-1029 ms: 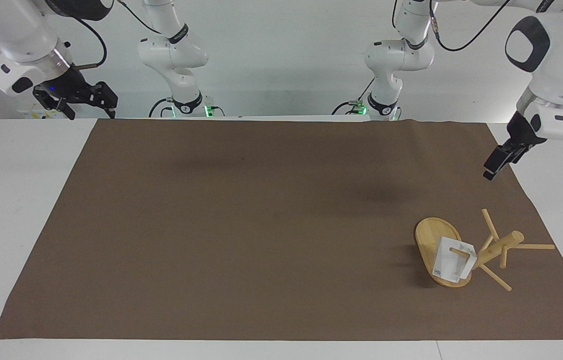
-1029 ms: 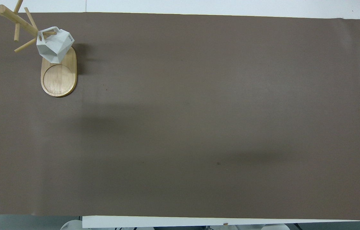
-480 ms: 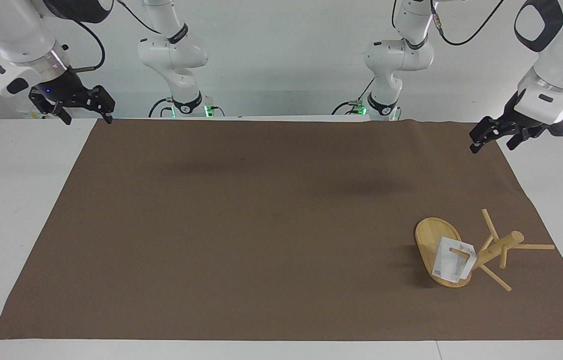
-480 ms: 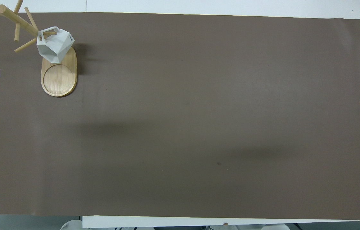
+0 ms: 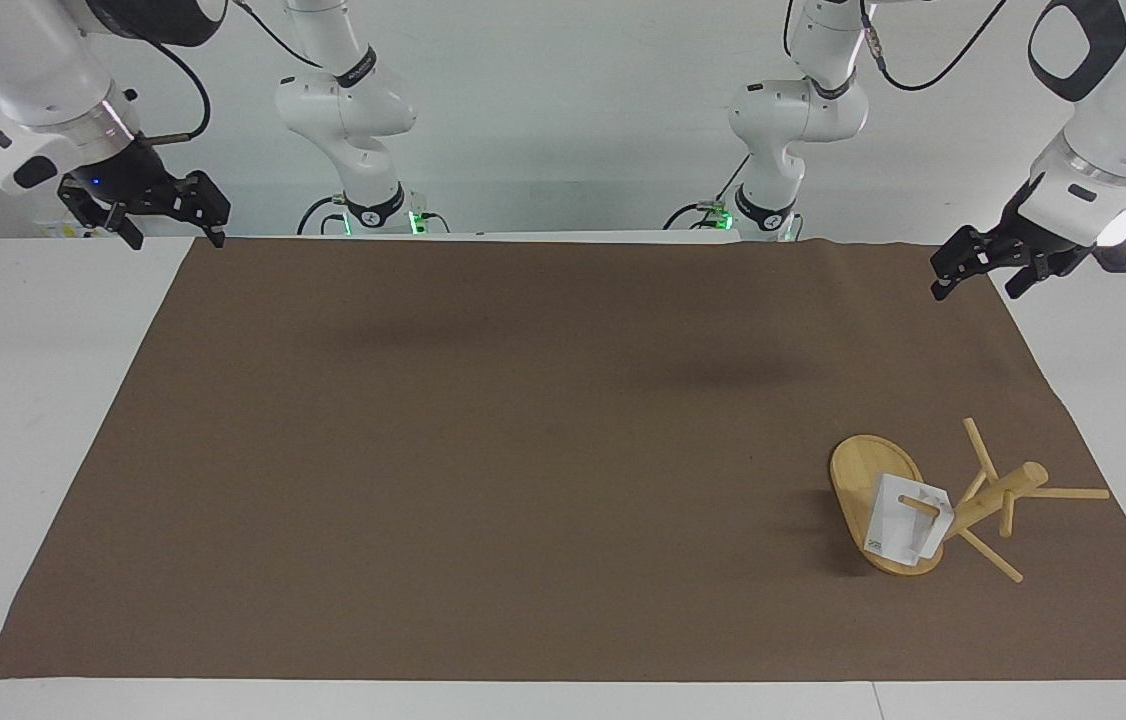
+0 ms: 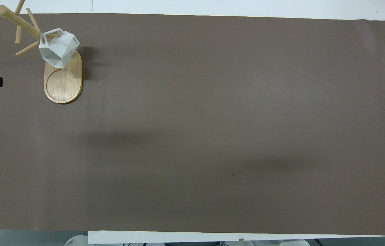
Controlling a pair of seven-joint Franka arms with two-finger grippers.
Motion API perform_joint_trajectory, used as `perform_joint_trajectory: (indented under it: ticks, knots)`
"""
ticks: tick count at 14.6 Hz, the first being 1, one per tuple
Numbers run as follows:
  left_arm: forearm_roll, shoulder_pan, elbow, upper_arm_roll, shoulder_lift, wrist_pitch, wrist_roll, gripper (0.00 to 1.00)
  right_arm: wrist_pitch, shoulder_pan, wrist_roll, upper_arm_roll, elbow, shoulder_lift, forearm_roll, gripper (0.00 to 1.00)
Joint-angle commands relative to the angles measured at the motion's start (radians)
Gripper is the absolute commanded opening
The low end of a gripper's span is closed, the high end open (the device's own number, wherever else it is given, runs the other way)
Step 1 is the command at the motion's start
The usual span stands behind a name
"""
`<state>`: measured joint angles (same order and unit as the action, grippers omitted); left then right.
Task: Hang cup on rack
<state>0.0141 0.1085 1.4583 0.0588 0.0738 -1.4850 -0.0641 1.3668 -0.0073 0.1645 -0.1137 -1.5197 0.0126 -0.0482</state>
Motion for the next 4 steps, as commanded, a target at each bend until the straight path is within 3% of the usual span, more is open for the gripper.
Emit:
perform_joint_trajectory:
  ticks: [1, 4]
  knots:
    - [0.009, -0.006, -0.018, 0.001, -0.003, 0.029, -0.037, 1.00, 0.012, -0.010, -0.020, 0.005, -0.027, 0.021, 0.019, 1.00]
    - [0.010, -0.012, -0.018, 0.001, -0.002, 0.028, -0.039, 1.00, 0.012, -0.010, -0.022, 0.005, -0.031, 0.021, 0.019, 1.00]
